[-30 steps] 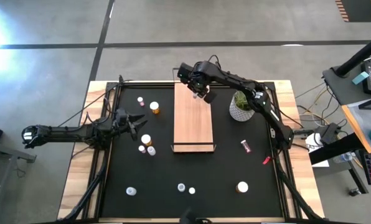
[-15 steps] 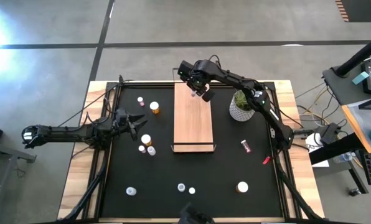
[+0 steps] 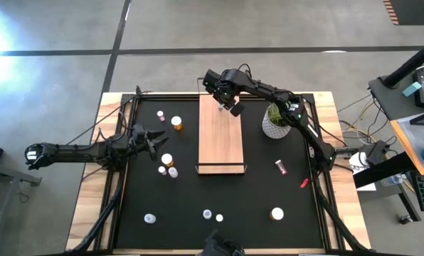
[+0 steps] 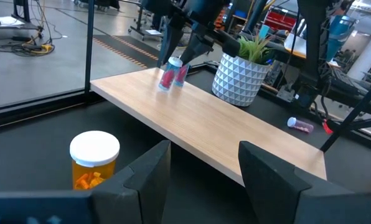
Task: Pick and place medicine bottles onto shelf by color
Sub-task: Put the top blue pill bottle on the shelf aligned with the blue pill bottle
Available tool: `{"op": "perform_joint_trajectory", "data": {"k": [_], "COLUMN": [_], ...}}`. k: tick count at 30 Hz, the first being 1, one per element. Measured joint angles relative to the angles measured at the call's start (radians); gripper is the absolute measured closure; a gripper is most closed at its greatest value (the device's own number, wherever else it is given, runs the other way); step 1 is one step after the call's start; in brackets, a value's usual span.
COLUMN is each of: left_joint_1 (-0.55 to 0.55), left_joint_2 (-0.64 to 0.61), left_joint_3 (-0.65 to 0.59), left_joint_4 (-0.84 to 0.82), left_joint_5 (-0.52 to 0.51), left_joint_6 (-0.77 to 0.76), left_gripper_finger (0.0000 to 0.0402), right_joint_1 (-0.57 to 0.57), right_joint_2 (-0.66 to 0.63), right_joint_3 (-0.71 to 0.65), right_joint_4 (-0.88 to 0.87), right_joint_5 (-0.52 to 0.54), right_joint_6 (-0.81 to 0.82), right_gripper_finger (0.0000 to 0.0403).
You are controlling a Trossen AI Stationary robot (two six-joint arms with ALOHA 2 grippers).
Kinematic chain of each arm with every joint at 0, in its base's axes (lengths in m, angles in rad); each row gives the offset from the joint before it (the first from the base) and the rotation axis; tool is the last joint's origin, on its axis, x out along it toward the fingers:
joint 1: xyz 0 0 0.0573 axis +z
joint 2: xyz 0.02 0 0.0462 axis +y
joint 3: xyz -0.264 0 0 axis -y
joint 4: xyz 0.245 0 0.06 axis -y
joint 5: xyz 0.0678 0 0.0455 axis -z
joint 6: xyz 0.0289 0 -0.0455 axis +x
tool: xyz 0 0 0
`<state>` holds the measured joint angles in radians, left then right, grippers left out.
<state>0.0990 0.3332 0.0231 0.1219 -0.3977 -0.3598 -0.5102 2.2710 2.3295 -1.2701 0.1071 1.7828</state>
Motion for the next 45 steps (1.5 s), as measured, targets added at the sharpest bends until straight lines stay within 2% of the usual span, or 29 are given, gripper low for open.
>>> {"op": "perform_joint_trajectory", "data": {"k": [20,45], "left_joint_1": [0.0,0.0], "left_joint_2": [0.0,0.0], "left_joint_3": [0.0,0.0], "left_joint_4": [0.0,0.0], "left_joint_5": [0.0,0.0], "left_joint_6": [0.0,0.0], "left_gripper_finger": [0.0228,0.0228], "right_joint_1": [-0.015,-0.014], "right_joint_2": [0.004,0.004], "right_joint_3": [0.0,0.0], "right_joint_4": [0.001,-0.007], "right_joint_5": [-0.001,0.027], "right_joint_6": [-0.049,-0.079], "right_gripper_finger": [0.0295,0.0254]}}
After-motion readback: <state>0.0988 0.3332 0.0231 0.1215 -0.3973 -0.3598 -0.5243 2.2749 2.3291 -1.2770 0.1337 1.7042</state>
